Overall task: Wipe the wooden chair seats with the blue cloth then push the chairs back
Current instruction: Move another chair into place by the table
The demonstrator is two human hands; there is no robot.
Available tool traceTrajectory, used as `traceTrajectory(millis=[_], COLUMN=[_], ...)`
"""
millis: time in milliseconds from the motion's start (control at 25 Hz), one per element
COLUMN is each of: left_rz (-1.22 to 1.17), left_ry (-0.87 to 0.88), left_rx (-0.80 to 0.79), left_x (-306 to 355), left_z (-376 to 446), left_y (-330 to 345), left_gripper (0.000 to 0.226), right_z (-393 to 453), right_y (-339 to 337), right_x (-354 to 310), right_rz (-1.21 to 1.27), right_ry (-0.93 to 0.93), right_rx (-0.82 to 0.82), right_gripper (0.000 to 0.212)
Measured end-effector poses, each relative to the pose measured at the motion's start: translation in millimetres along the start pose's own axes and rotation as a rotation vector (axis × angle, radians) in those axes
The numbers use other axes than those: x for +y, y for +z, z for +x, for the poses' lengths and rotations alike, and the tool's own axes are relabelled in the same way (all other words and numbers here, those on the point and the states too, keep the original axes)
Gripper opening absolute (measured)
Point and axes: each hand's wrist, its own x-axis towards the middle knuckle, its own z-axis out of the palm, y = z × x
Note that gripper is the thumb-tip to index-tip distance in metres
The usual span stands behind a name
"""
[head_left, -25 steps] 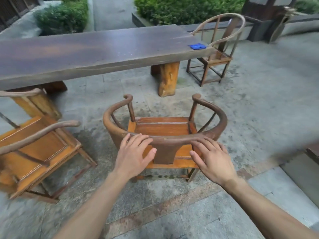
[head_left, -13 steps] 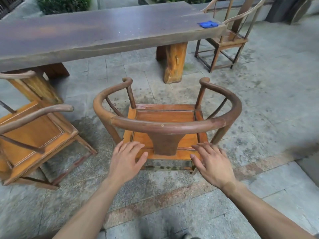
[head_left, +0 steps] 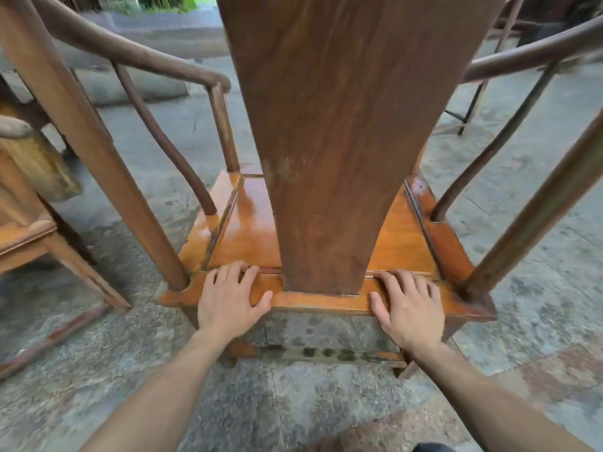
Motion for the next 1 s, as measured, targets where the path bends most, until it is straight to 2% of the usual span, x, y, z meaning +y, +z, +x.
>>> traceTrajectory(millis=[120,280,520,800,920,1000], left_rz=[0.004,-0.029,-0.029,-0.085,-0.077,-0.063], left_ry=[0.038,0.118,0.194,0.196,0.243,0.249], left_rx=[0.148,0.232,0.309,0.399,0.436,0.506], left_x=[-4,-12,-17,-25,-26,-27], left_z=[3,3,6,5,4,9], left_y=[16,21,26,31,37,44], left_gripper=[0.058,0.062,0.079,0.090,0.094,0.095], right_z=[4,2,6,4,4,6], right_y=[15,23,22,23,24,32], right_x=[2,4,3,4,3,4], right_rz=[-0.006,-0.009,-0.028,-0.063,-0.058,-0.087], right_ry=[-0.010,-0.023,0.000,-0.069,-0.070,-0.098], right_rx=[0.209,0.352,0.322,0.279,0.348,0.469], right_gripper=[0.042,0.042,0.043,0.048,0.038,0.033])
